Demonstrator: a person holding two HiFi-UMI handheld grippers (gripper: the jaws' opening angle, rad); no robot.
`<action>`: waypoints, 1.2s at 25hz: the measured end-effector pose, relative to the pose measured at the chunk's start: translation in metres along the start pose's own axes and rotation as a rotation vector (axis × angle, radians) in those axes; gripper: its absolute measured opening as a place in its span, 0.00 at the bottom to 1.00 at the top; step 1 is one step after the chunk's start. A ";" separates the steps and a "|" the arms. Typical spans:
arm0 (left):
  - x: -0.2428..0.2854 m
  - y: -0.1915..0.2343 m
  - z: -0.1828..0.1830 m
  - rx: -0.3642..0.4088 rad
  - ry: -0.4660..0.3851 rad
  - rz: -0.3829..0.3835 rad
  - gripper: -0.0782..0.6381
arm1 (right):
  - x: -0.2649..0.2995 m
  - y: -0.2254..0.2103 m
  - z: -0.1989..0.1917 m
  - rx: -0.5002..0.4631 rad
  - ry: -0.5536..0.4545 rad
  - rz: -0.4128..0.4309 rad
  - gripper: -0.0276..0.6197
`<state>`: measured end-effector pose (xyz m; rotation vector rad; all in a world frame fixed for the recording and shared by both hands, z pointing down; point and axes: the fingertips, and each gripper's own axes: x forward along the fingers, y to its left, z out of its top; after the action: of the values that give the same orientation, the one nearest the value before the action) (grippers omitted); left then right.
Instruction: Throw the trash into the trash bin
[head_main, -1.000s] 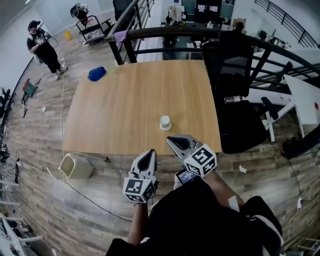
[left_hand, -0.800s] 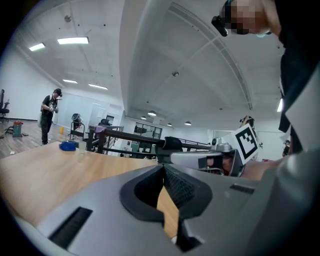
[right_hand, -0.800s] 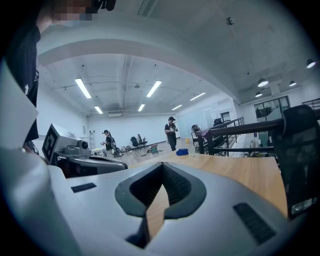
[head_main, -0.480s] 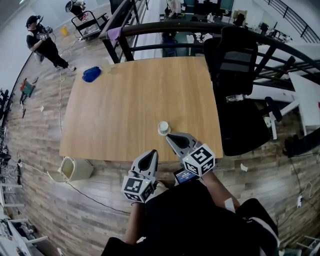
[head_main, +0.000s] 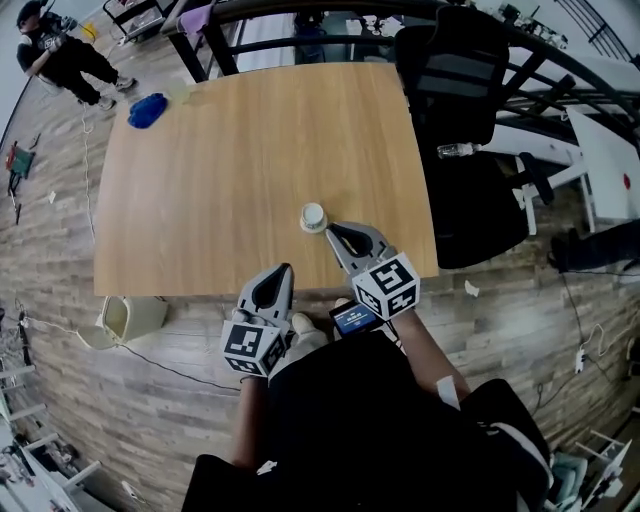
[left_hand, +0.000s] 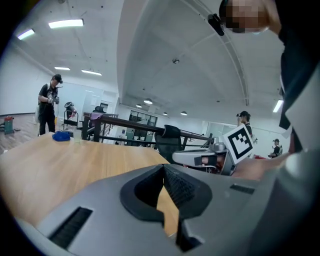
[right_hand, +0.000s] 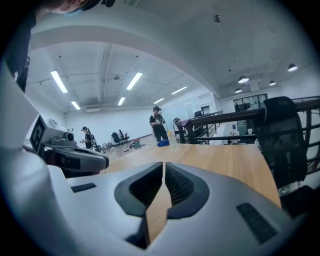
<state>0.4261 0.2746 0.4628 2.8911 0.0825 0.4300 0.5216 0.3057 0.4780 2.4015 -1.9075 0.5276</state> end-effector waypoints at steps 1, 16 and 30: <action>0.003 0.005 -0.006 -0.015 0.014 -0.001 0.12 | 0.006 -0.005 -0.008 -0.010 0.022 -0.010 0.03; 0.045 0.058 -0.068 -0.117 0.162 0.007 0.12 | 0.134 -0.064 -0.143 -0.031 0.302 -0.048 0.47; 0.049 0.054 -0.070 -0.115 0.145 -0.005 0.12 | 0.131 -0.061 -0.121 -0.107 0.278 -0.061 0.44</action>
<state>0.4540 0.2402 0.5539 2.7431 0.0848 0.6217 0.5750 0.2251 0.6402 2.1803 -1.6968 0.6954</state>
